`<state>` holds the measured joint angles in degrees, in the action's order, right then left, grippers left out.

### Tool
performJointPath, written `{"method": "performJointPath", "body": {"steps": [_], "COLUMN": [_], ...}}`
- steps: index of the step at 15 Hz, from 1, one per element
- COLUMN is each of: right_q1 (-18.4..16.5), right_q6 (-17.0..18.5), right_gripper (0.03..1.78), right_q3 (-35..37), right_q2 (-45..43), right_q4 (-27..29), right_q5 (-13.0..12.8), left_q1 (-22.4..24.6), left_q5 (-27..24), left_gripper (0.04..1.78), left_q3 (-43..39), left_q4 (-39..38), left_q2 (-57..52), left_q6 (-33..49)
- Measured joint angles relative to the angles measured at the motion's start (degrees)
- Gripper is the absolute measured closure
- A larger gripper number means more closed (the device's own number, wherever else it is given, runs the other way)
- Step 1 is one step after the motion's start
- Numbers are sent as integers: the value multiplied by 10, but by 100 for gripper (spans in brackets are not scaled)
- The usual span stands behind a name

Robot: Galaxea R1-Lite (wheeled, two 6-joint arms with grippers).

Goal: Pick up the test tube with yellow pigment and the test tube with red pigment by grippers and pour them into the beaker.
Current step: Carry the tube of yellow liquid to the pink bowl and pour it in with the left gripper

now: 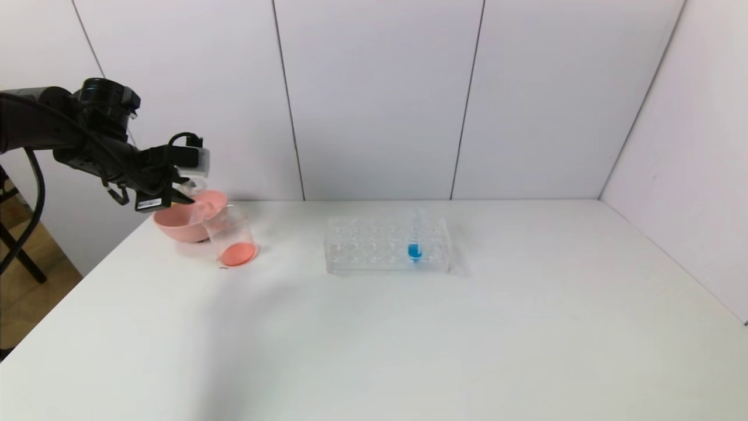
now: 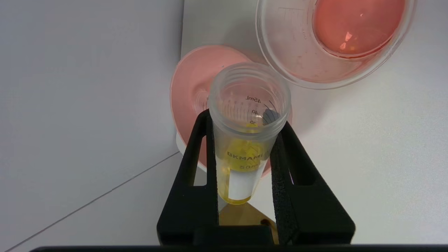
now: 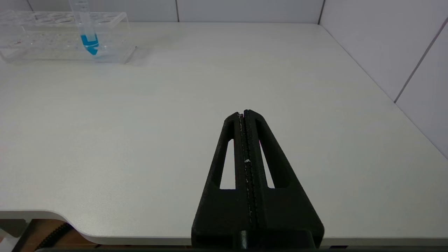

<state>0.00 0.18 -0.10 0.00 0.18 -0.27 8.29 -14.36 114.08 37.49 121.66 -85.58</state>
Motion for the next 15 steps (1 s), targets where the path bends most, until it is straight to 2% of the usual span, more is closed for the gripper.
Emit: {"method": "performJointPath", "body": {"steps": [7,15], "right_q1": [0,0], "right_q6": [0,0], "right_gripper": [170,170], "right_q3": [0,0], "right_q2": [0,0], "right_q4": [0,0], "right_q5": [0,0], "left_q1": [-23,-38], "left_q5": [46,97], "left_gripper": [137,137], "left_q3": [-1,-1], "left_q4": [-1,-1], "left_q2": [6,7], "left_q6": [-54,-58]}}
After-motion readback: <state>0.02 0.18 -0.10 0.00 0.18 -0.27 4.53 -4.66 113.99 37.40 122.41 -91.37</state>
